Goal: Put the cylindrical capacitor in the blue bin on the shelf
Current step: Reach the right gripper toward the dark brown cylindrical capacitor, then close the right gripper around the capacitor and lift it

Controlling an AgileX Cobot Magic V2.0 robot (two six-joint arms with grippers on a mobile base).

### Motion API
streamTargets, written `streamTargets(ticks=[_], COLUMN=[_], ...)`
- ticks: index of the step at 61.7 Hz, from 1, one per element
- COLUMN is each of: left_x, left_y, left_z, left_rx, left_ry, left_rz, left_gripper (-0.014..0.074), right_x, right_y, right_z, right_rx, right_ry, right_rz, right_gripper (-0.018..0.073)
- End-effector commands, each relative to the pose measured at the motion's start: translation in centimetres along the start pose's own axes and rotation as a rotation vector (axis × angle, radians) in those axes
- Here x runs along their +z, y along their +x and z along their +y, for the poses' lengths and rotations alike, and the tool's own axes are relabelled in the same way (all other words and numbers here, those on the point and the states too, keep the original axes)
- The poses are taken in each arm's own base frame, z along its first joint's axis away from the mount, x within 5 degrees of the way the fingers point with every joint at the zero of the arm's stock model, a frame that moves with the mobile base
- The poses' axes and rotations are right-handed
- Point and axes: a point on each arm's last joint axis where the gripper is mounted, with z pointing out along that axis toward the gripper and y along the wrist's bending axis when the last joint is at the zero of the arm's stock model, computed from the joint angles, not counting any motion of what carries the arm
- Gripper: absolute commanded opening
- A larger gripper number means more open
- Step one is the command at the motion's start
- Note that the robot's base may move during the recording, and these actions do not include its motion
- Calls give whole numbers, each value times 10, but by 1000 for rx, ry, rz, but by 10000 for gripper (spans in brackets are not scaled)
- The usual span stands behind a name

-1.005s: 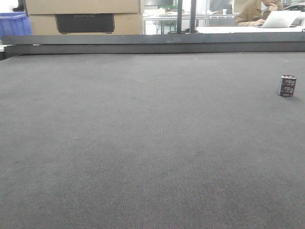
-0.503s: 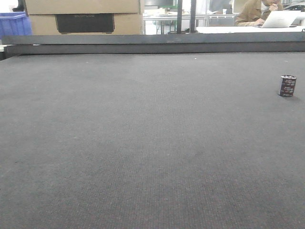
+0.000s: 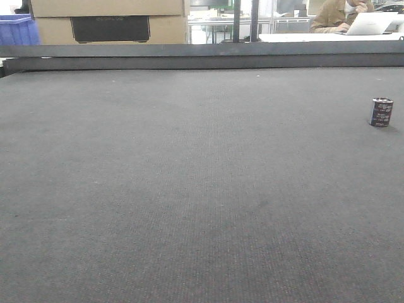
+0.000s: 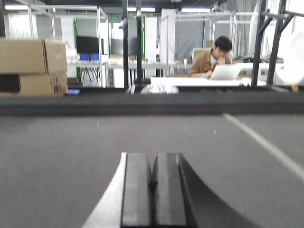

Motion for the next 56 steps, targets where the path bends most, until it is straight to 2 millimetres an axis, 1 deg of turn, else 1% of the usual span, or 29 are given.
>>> streamTargets(ticks=[1,2,4,5,6,7,9,13,18,19,22,25,27,29,30,33,34,38,43,45,49,56], left_x=[2,3,5,6,8,10,14,24,37,41,50,59,63,67,70,76,77,81,82,82,82,82], left_y=[-34,-42,-51,-59,-62,-69,-76,-89,-100,-101,-103,-104,-103,-102,-101,-98,-97,-94,-94,-94,-94,-94], left_z=[0,0,1,1,1,2,2,3,4,5,5,5,5,5,5,5,5,4,3,2,1,1], left_rx=[57,64,75,80,85,87,93,95,93,93,92,92,92,93,93,94,93,84,53,49,34,30], left_ry=[-16,-21,-33,-38,-45,-50,-60,-76,-91,-94,-97,-98,-99,-99,-98,-98,-97,-89,-75,-72,-64,-62], left_rz=[3,8,43,44,76,87,117,184,259,279,313,340,355,367,377,398,402,420,421,421,422,416], left_gripper=[-111,-111,-111,-111,-111,-111,-111,-111,-87,-69,-20,67,119,175,219,308,352,489,597,613,608,599], right_x=[-4,-5,-8,-9,-11,-10,-9,-3,12,17,30,43,51,58,64,75,78,94,112,119,131,152], right_y=[-40,-46,-61,-67,-76,-80,-90,-111,-127,-130,-132,-136,-135,-134,-133,-130,-130,-125,-116,-109,-93,-58], right_z=[2,3,4,4,5,6,6,8,9,9,9,9,9,9,9,9,9,8,7,7,6,4], right_rx=[-3,-3,-3,-3,-3,-4,-4,-4,-4,-4,-4,-4,-4,-4,-4,-3,-3,-4,-4,-4,-4,-5], right_ry=[-6,-7,-11,-12,-14,-15,-16,-18,-16,-15,-13,-11,-9,-8,-6,-3,-2,3,8,10,13,18], right_rz=[-129,-137,-155,-161,-164,-156,-141,-142,-128,-116,-77,-44,-23,1,15,15,15,10,45,80,180,321], right_gripper=[-123,-123,-123,-123,-122,-120,-111,-48,125,177,282,391,456,498,526,568,578,570,570,570,570,570])
